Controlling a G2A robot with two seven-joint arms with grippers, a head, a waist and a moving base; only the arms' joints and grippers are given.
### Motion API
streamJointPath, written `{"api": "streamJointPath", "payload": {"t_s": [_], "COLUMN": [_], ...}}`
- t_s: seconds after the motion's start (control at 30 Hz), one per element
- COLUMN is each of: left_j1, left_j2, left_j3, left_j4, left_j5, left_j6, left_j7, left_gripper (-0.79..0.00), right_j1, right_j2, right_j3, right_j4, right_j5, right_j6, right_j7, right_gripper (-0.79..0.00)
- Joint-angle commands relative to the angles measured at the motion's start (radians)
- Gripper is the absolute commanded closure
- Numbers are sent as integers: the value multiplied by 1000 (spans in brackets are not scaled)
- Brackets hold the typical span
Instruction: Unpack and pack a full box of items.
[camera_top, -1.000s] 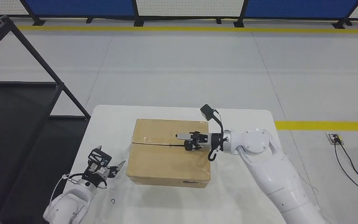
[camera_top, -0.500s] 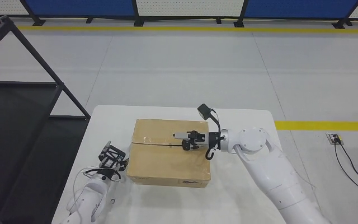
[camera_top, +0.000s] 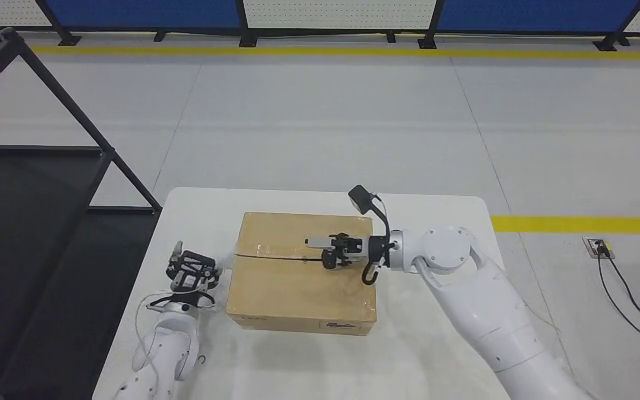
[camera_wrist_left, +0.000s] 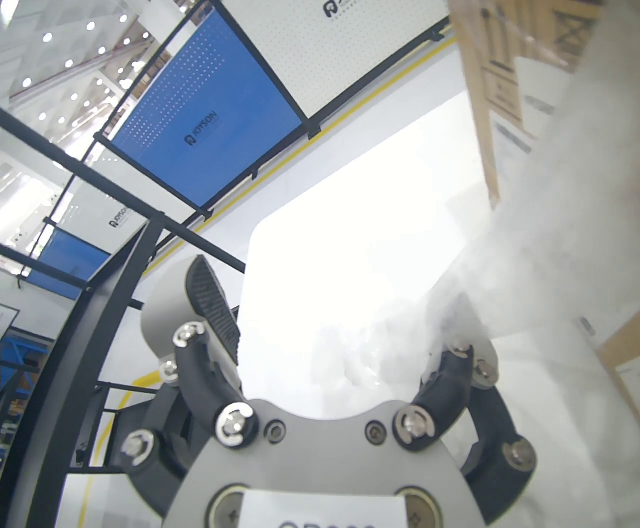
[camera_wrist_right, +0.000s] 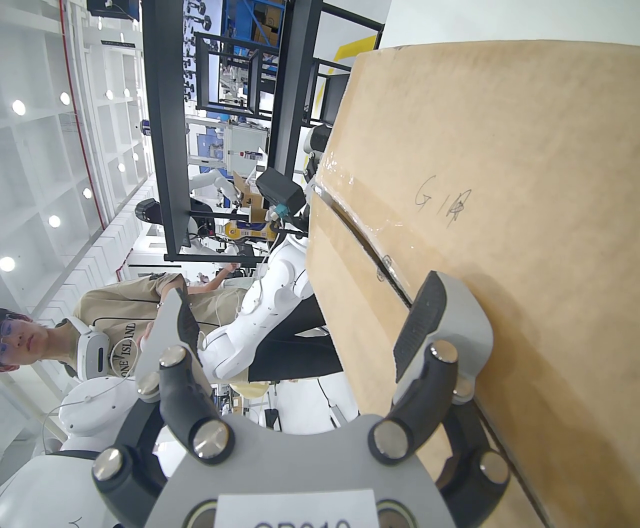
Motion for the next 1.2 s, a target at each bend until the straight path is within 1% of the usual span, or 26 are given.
{"api": "streamJointPath", "payload": {"t_s": [0.0, 0.07, 0.17, 0.23, 0.5, 0.6, 0.63, 0.7, 0.83, 1.17], "left_j1": [0, 1, 4, 11, 61, 83, 92, 109, 139, 174], "left_j2": [-3, -5, -7, -7, -7, -6, -4, -4, -4, -13], "left_j3": [-16, -33, -68, -89, -179, -215, -227, -239, -253, -268], "left_j4": [0, -4, -27, -46, -161, -213, -226, -257, -307, -404], "left_j5": [-34, -63, -142, -156, -241, -300, -293, -298, -281, -266], "left_j6": [21, 27, 10, 18, 34, -9, -12, -28, -28, 19], "left_j7": [8, 12, 2, 8, 19, 0, 3, 0, -4, 23], "left_gripper": [-785, -785, -785, -785, -785, -785, -785, -785, -785, -785], "right_j1": [3, 7, 13, 18, 43, 52, 54, 57, 63, 71], "right_j2": [-1, -3, -5, -7, -15, -18, -18, -20, -22, -26], "right_j3": [-2, -4, -9, -14, -26, -28, -28, -29, -32, -35], "right_j4": [5, 10, 16, 22, 61, 75, 80, 87, 100, 125], "right_j5": [3, 5, 9, 12, 23, 27, 29, 33, 35, 41], "right_j6": [0, 1, -1, -1, -11, -15, -17, -18, -19, -24], "right_j7": [-3, -4, -5, -4, -1, -2, -4, -4, -1, 9], "right_gripper": [-785, -785, -785, -785, -785, -785, -785, -785, -785, -785]}}
